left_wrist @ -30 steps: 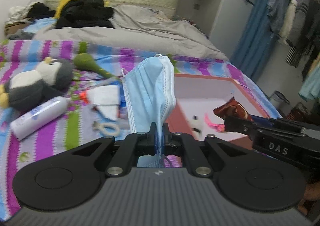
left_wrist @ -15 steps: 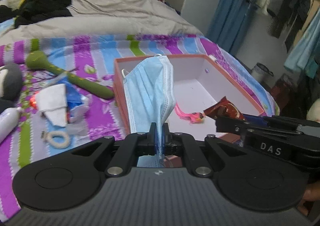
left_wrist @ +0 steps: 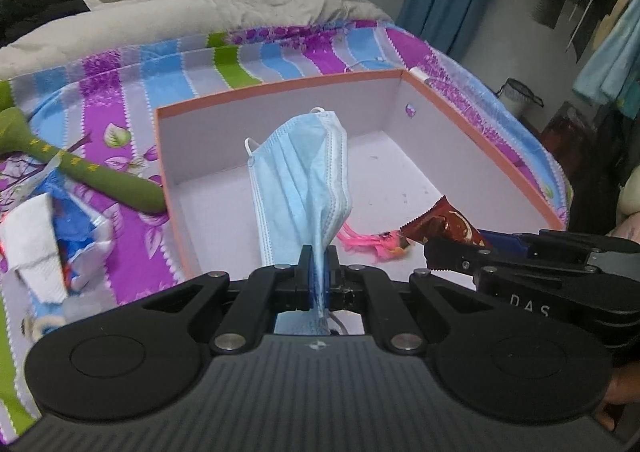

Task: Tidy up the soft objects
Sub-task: 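Carry the mask in the left tool while the right tool carries the candy over the pink box, then open the left tool to drop the mask while the right tool releases the candy into the box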

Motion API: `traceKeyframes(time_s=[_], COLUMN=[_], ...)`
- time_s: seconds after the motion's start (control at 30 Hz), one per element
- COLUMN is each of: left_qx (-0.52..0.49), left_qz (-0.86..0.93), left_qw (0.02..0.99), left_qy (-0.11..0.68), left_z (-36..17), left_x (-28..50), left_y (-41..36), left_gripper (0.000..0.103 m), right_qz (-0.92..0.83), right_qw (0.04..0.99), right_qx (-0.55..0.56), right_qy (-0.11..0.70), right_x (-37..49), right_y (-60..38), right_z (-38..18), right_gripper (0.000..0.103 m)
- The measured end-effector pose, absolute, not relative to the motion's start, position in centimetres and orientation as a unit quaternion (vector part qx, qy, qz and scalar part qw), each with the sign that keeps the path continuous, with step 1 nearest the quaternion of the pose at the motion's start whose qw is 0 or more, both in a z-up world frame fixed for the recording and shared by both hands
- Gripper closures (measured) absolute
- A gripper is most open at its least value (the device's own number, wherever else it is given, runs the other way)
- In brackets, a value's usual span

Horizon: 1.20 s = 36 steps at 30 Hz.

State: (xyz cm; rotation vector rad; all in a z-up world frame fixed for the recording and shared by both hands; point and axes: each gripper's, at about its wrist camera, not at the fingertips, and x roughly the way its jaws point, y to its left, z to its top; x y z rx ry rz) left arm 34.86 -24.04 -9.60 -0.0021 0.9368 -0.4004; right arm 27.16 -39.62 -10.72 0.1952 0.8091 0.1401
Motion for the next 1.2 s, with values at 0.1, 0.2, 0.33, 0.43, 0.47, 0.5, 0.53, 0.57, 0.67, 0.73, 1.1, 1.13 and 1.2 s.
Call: traceKeyframes(time_s=[0.1,0.2,0.33,0.43,0.47,0.5,0.53,0.57,0.67,0.73,1.1,1.13,1.2], left_qx=[0.004,0.007,0.003,0.004,0.004,0.004,0.003,-0.001,-0.038,-0.036,-0.019,-0.018,-0.015], left_qz=[-0.192,-0.187,-0.186,-0.189,-0.189,-0.188,-0.187,-0.187,-0.185,-0.183,-0.184,-0.184,-0.184], left_qw=[0.868,0.864,0.859,0.862,0.862,0.862,0.862,0.861,0.857,0.864,0.890,0.892,0.895], left_qy=[0.458,0.468,0.476,0.471,0.471,0.470,0.470,0.472,0.479,0.469,0.417,0.413,0.406], left_z=[-10.7,-11.7,-12.3,-12.3,-12.3,-12.3,-12.2,-12.0,-11.5,-10.7,-5.8,-5.4,-4.6], left_x=[36.2,37.0,37.6,37.6,37.5,37.5,37.4,37.3,37.2,36.7,31.7,31.2,30.0], left_y=[-24.7,-24.9,-24.9,-25.0,-25.1,-25.1,-25.0,-24.9,-24.1,-23.8,-22.3,-22.1,-21.7], left_gripper=[0.097,0.097,0.097,0.097,0.097,0.097,0.097,0.092,0.053,0.052,0.052,0.052,0.052], right_qz=[0.066,0.066,0.067,0.066,0.068,0.069,0.068,0.065,0.055,0.055,0.053,0.055,0.057], right_qw=[0.909,0.905,0.901,0.899,0.899,0.898,0.898,0.899,0.897,0.897,0.914,0.916,0.919], right_qx=[0.097,0.099,0.104,0.101,0.104,0.107,0.107,0.105,0.103,0.107,0.109,0.109,0.108], right_qy=[0.400,0.409,0.416,0.420,0.421,0.421,0.420,0.420,0.426,0.425,0.387,0.383,0.376], right_x=[28.5,29.5,30.4,30.7,30.7,30.7,30.7,30.7,30.6,30.4,26.7,26.3,25.3], right_y=[-40.2,-40.5,-41.0,-41.2,-41.3,-41.4,-41.5,-41.4,-41.4,-41.4,-40.9,-40.8,-40.4], right_z=[-11.7,-12.5,-13.3,-13.6,-13.6,-13.6,-13.6,-13.6,-13.4,-13.1,-9.5,-9.1,-8.4], right_gripper=[0.069,0.069,0.069,0.069,0.069,0.068,0.065,0.065,0.053,0.047,0.047,0.047,0.047])
